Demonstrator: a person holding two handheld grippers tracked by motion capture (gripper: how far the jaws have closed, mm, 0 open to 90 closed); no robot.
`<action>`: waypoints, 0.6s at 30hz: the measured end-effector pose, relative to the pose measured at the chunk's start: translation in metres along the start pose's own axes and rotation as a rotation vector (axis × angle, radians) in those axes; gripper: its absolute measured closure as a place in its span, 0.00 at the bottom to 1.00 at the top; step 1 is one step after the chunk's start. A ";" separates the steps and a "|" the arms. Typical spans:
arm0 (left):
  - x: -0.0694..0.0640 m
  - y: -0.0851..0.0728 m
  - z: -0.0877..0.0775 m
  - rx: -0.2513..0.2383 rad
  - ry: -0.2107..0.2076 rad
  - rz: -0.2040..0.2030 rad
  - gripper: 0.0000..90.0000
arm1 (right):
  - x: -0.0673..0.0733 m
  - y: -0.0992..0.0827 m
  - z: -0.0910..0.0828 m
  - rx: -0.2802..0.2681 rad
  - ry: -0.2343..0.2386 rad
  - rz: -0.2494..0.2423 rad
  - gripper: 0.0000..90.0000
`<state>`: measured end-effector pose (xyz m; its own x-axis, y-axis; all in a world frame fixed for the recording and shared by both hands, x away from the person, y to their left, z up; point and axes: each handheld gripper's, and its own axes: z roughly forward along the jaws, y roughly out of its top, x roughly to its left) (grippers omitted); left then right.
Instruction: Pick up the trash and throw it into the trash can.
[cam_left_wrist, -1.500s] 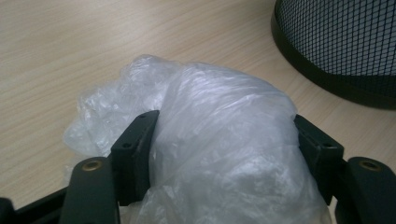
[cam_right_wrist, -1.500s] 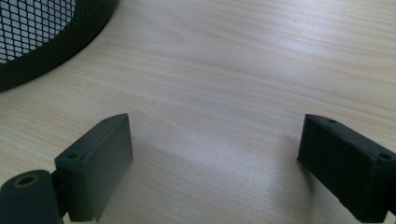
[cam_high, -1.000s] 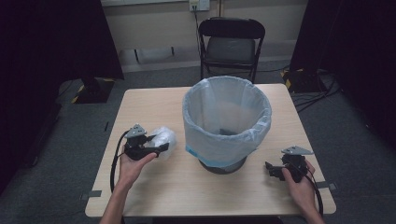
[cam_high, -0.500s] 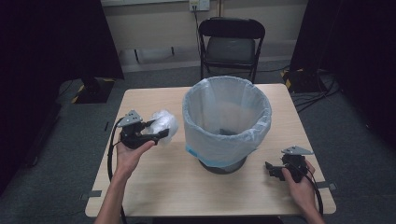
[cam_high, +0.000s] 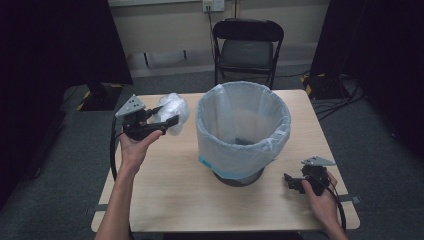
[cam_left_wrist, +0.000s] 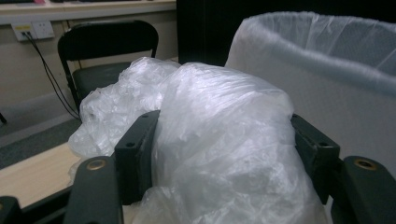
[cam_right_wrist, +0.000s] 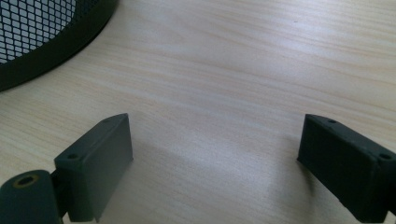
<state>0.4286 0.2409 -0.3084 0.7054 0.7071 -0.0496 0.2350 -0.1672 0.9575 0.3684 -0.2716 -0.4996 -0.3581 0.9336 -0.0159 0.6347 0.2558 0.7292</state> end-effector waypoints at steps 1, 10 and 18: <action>0.000 0.003 0.000 -0.006 0.001 0.003 0.39 | 0.000 0.000 0.000 0.000 0.000 0.001 0.10; -0.009 0.029 -0.002 -0.058 -0.008 0.030 0.40 | 0.000 0.000 0.000 0.000 0.000 0.000 0.10; -0.020 0.063 -0.005 -0.118 -0.029 0.086 0.40 | 0.000 0.000 0.000 0.000 0.000 0.001 0.10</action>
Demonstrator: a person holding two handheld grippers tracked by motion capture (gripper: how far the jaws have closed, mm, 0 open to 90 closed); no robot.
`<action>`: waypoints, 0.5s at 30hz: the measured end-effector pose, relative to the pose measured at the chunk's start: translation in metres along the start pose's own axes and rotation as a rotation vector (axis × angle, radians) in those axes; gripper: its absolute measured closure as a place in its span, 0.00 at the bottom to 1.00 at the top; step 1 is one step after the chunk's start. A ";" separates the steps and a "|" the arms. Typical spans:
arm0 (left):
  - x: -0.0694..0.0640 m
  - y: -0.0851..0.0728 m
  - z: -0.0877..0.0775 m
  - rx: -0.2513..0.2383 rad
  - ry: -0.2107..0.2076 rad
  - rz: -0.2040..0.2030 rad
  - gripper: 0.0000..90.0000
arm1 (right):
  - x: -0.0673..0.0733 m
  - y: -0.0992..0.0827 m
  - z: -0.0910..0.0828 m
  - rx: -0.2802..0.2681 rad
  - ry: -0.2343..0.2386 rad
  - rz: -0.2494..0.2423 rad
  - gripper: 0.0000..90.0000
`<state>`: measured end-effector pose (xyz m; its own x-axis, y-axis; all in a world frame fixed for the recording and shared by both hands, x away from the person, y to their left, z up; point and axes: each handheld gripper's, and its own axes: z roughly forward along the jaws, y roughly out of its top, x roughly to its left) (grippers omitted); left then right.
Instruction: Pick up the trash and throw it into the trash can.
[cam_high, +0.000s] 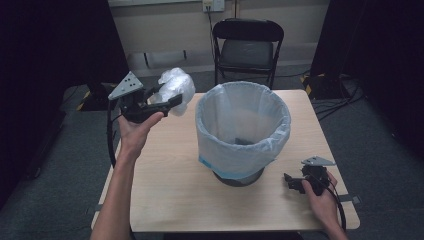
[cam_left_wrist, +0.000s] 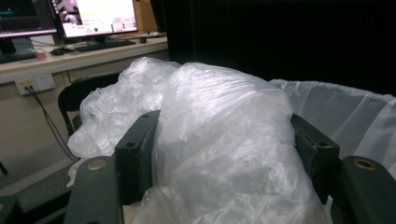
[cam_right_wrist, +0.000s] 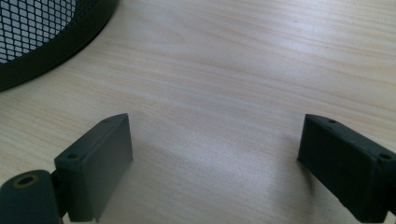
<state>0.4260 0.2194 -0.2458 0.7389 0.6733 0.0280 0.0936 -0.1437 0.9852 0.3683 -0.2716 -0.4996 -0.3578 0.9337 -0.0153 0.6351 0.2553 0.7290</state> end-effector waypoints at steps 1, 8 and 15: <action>-0.002 0.003 0.001 -0.005 -0.005 0.008 0.40 | 0.000 0.000 0.000 0.000 0.000 -0.001 0.10; -0.014 0.018 0.010 -0.035 -0.036 0.031 0.40 | 0.000 0.000 0.000 0.000 0.000 -0.001 0.10; -0.029 0.035 0.024 -0.063 -0.094 0.049 0.40 | 0.000 0.000 0.000 0.000 0.001 -0.003 0.10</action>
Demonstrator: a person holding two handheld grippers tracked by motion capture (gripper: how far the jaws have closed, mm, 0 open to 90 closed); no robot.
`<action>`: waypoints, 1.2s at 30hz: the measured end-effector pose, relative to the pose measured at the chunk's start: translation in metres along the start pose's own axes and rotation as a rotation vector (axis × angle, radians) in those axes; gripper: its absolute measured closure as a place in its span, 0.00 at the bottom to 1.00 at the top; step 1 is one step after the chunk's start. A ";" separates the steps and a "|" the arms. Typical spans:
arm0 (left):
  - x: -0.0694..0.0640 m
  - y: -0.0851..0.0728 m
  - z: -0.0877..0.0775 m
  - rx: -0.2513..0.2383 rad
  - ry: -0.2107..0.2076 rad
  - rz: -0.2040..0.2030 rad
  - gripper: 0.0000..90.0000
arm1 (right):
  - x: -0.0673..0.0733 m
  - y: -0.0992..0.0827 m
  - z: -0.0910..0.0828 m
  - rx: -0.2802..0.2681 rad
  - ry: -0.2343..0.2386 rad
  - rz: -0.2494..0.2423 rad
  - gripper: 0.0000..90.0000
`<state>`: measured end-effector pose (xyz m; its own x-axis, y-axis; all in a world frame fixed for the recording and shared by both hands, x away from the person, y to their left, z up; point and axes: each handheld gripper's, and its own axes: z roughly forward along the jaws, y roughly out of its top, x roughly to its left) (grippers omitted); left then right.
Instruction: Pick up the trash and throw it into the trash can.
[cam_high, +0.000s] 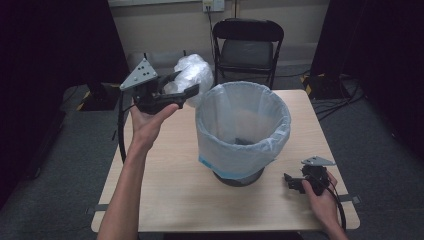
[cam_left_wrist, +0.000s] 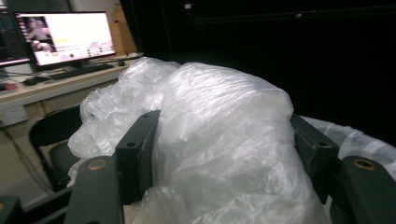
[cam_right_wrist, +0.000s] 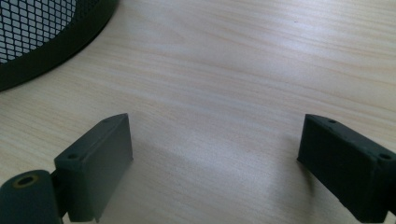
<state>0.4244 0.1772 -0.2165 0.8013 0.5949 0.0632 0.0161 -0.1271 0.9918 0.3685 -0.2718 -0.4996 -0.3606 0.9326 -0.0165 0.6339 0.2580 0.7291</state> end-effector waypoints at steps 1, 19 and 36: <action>-0.003 0.002 0.005 -0.005 -0.018 -0.002 0.40 | 0.000 0.000 0.000 0.000 0.001 0.000 0.10; -0.030 0.004 0.059 0.100 -0.289 -0.075 0.39 | 0.000 0.000 0.000 0.000 0.001 0.000 0.10; -0.025 -0.011 0.075 0.147 -0.279 -0.084 0.18 | 0.000 0.000 0.000 0.000 0.001 0.000 0.10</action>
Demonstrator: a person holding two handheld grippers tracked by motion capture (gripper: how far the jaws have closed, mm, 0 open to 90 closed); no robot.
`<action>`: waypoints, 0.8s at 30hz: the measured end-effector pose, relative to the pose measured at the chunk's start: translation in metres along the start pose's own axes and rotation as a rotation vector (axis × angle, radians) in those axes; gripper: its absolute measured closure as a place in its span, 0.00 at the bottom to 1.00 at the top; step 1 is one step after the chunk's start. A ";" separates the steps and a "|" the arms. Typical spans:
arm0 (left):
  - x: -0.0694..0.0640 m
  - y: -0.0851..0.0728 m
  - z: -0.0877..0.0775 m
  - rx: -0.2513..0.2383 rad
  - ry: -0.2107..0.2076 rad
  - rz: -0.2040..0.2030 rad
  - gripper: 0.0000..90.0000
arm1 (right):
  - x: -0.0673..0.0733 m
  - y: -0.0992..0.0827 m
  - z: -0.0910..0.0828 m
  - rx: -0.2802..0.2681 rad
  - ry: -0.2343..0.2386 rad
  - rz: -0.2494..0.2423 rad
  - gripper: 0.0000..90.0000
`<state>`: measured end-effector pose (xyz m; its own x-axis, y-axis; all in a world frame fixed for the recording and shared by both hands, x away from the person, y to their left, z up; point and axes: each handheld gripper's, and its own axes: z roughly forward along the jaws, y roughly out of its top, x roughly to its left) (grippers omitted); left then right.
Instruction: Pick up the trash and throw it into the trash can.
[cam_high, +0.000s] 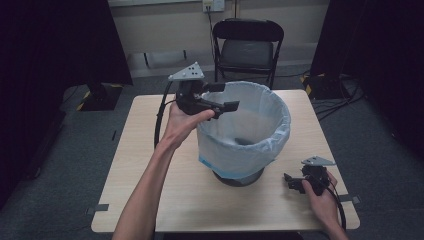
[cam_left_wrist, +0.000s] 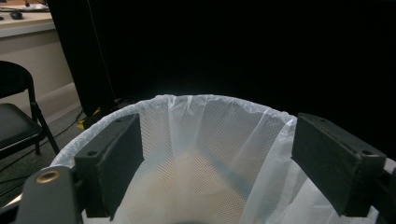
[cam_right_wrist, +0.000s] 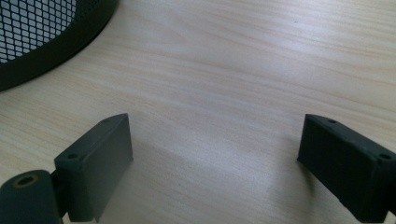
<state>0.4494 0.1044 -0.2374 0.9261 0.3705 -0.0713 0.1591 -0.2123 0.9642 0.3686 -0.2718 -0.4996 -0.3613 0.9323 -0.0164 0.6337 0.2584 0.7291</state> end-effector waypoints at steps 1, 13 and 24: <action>0.000 0.000 0.000 0.001 0.002 0.000 0.17 | 0.000 0.000 0.000 0.000 0.000 0.000 0.10; 0.001 -0.006 -0.008 -0.008 0.032 0.012 0.17 | 0.000 0.000 0.000 0.000 0.000 0.000 0.10; 0.003 -0.012 -0.029 -0.016 0.070 0.016 0.18 | 0.000 0.000 0.000 0.000 0.000 0.000 0.10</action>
<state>0.4403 0.1346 -0.2412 0.9022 0.4296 -0.0388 0.1388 -0.2038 0.9691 0.3686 -0.2718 -0.4996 -0.3610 0.9324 -0.0160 0.6340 0.2580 0.7291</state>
